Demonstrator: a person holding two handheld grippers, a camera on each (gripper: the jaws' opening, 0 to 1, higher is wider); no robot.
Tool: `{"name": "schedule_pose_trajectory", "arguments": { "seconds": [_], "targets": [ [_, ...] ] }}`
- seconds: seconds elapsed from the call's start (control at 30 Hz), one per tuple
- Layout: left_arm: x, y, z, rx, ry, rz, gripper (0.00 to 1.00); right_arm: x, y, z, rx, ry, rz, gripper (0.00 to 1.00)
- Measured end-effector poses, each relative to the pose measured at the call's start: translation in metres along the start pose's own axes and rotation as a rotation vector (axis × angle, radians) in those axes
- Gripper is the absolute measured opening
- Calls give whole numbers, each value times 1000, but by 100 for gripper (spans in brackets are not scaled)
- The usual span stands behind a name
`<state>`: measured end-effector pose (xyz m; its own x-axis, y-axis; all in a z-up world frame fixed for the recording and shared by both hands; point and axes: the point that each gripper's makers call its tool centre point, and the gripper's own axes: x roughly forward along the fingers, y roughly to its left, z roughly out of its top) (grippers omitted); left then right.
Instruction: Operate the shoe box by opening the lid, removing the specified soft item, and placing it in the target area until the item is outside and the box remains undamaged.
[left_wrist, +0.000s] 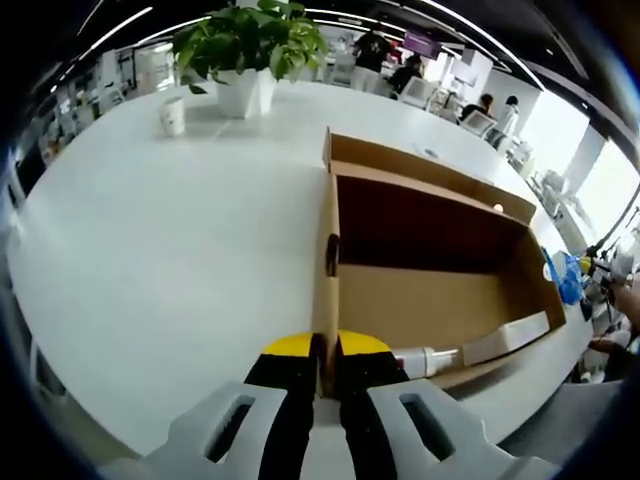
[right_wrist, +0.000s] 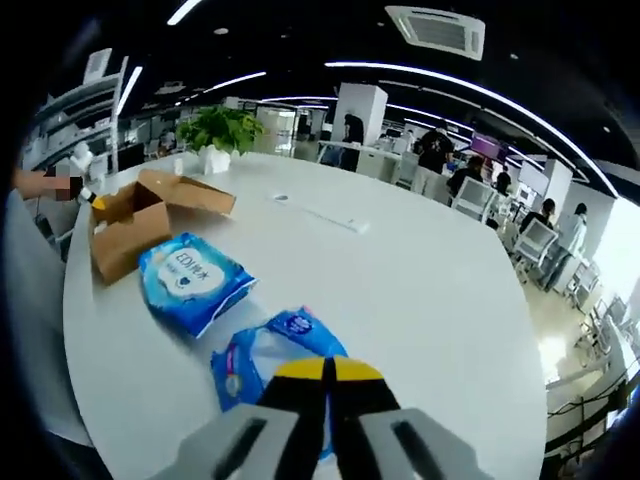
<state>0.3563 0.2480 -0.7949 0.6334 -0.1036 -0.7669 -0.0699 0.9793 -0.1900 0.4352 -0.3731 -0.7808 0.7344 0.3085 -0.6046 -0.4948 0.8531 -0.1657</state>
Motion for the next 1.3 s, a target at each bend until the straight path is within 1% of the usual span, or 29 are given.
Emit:
{"name": "schedule_pose_trajectory", "arguments": {
  "seconds": [0.03, 0.1, 0.2, 0.27, 0.33, 0.37, 0.47, 0.5, 0.57, 0.63, 0.67, 0.7, 0.77, 0.83, 0.87, 0.9, 0.97, 1.03, 1.1, 1.2, 1.3],
  "targets": [
    [0, 0, 0, 1, 0, 1, 4, 1, -2, -3, -2, 10, -15, 0],
    [0, 0, 0, 3, -1, 3, 4, 3, -3, -4, 78, -6, -29, 0],
    [0, 1, 0, 2, -4, 3, 4, 5, -6, -5, 84, 6, -68, 0],
    [0, 1, 0, 0, -6, 3, 4, 4, -7, -5, 89, 11, -78, 1],
    [-1, 0, 0, 1, -6, 2, 4, -1, -9, -7, 139, 17, -109, 9],
    [-1, 0, 0, -1, -6, 2, 4, -4, -10, -8, 180, 10, -124, 13],
    [-1, 0, 0, -5, -5, -2, 4, -13, -9, -12, 228, 11, -139, 31],
    [-1, 0, 0, -5, -5, -2, 4, -17, -8, -15, 233, 22, -149, 39],
    [0, 0, 0, -5, -5, -3, 4, -21, -3, -19, 249, 34, -150, 48],
    [-1, 0, 0, -6, -5, -3, 4, -25, 4, -26, 245, 59, -151, 52],
    [-1, 0, 0, -5, -4, -3, 4, -27, 8, -33, 246, 85, -156, 54],
    [-1, 0, 0, -5, -5, -3, 4, -28, 11, -35, 249, 89, -156, 55],
    [-1, -1, 0, -8, -4, -4, 4, -28, 20, -40, 244, 104, -153, 57],
    [-1, -1, 0, -8, -5, -4, 4, -28, 26, -48, 262, 130, -149, 57],
    [-1, -1, 0, -8, -5, -4, 4, -27, 28, -48, 262, 131, -147, 57],
    [-1, -2, 0, -7, -5, -5, 4, -26, 32, -52, 247, 148, -146, 57],
    [-1, -2, 0, -8, -5, -4, 4, -23, 36, -54, 219, 151, -135, 57],
    [-1, -2, 0, -6, -5, -4, 4, -19, 38, -59, 211, 177, -122, 57],
    [-1, -2, 0, -9, -8, -5, 4, -16, 39, -63, 226, 187, -113, 56],
    [-1, -2, 0, -16, -13, -10, 5, -15, 36, -63, 213, 181, -111, 51],
    [-1, -2, 1, -17, -12, -11, 5, -11, 37, -68, 203, 198, -86, 50]
  ]
}}
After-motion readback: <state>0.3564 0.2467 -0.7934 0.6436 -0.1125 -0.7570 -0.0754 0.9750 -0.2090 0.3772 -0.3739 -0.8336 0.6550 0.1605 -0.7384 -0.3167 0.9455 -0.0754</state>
